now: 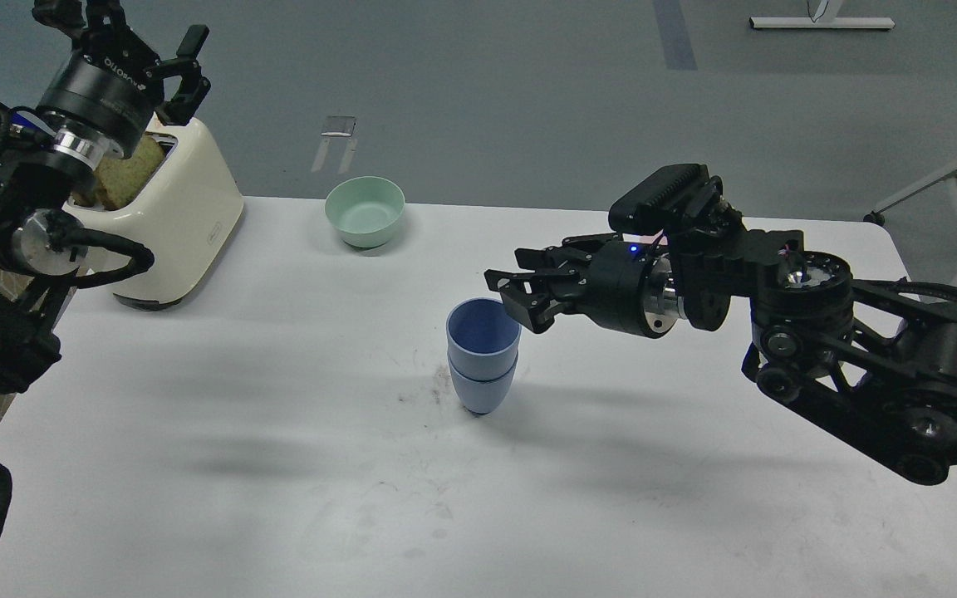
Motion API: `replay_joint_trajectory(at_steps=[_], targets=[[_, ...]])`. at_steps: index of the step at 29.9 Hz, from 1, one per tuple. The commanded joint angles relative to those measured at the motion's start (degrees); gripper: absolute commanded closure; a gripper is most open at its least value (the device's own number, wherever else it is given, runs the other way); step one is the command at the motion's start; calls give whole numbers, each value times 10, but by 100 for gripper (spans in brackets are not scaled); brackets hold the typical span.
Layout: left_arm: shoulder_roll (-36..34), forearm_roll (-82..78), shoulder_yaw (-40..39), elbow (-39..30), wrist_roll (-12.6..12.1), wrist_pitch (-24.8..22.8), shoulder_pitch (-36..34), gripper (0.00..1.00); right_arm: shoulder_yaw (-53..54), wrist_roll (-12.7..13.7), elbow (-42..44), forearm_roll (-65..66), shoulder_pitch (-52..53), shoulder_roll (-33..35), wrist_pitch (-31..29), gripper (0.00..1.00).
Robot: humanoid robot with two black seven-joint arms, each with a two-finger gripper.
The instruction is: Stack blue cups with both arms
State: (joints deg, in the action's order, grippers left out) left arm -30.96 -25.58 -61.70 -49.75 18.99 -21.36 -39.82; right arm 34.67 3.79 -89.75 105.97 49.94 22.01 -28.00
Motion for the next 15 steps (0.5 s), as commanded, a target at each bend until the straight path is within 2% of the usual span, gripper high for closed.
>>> replay_joint_trajectory(at_steps=[1, 3, 4, 9, 10, 15], targets=[[-5, 0, 0, 0, 1, -4, -1, 3, 108, -2, 5, -7, 0, -21, 0, 4], [-6, 1, 0, 0, 1, -7, 0, 3, 184, -3, 14, -8, -1, -37, 0, 4], [-6, 1, 0, 0, 1, -7, 0, 3, 184, -3, 14, -8, -1, -37, 0, 4], [-1, 5, -3, 0, 5, -9, 0, 3, 395, -4, 61, -12, 4, -87, 0, 0], [-1, 5, -3, 0, 5, -9, 0, 3, 395, -4, 61, -12, 4, -87, 0, 0], [7, 9, -10, 1, 7, -9, -1, 3, 540, -4, 124, -89, 17, -87, 0, 1]])
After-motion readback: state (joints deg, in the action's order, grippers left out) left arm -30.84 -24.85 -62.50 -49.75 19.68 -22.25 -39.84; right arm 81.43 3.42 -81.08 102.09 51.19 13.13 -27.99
